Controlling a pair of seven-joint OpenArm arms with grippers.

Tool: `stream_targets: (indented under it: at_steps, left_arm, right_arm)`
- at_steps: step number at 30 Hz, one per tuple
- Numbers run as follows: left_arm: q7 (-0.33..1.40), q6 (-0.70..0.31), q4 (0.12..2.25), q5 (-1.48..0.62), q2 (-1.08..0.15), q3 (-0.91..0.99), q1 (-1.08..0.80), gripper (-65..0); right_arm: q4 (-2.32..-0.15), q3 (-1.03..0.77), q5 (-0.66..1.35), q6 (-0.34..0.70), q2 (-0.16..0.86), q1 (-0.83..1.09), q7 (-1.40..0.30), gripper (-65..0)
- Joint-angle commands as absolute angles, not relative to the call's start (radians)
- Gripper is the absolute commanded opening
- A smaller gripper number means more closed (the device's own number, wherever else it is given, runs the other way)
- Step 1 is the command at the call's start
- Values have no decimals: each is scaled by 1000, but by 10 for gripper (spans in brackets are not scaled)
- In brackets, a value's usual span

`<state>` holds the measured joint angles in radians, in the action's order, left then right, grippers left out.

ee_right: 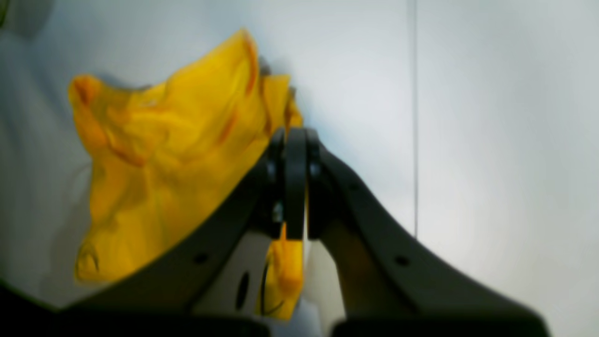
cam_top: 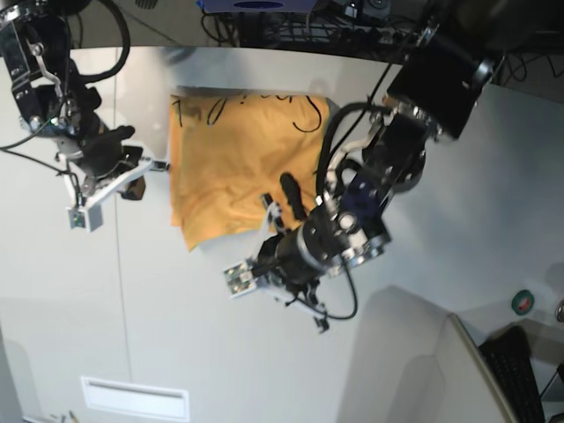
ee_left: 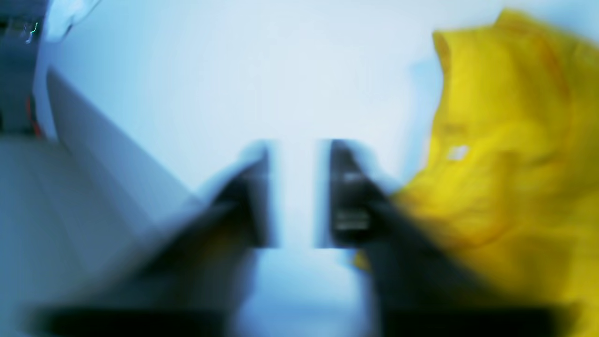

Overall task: Layout the t-shirt on the table in an organized manner, then fold the t-shirt properly
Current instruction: 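Grasp the folded shirt edge with both grippers and pull it straight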

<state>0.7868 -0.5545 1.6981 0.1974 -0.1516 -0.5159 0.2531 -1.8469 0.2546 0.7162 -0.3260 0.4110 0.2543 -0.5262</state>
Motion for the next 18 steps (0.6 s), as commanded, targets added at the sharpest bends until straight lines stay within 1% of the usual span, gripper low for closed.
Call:
stream_targets:
  at_steps: [1, 3, 7, 11, 13, 16, 18]
  left_arm:
    - [780, -559, 1745, 191, -145, -476, 203, -650]
    - [780, -558, 1808, 191, -145, -412, 90, -650]
    - [776, -555, 1830, 191, -143, -338, -96, -650]
    - [659, -555, 1817, 191, -147, -271, -231, -650]
    - [604, -555, 1788, 191, -150, -254, -272, -650]
    - [584, -553, 1712, 193, -150, -251, -283, -650]
    - [579, -515, 1650, 193, -150, -251, -280, -650]
  right_arm:
    - [-1882, 269, 719, -321, 415, 252, -501, -650]
    - [-1896, 326, 719, -321, 415, 262, -501, -650]
    - [-1897, 447, 717, -321, 414, 257, -499, -650]
    - [-1877, 541, 717, -321, 412, 222, -498, -650]
    - [-1836, 575, 717, -323, 407, 199, -496, -650]
    - [-1764, 591, 717, -323, 375, 191, -496, -650]
    - [-1695, 595, 717, -323, 358, 193, -495, -650]
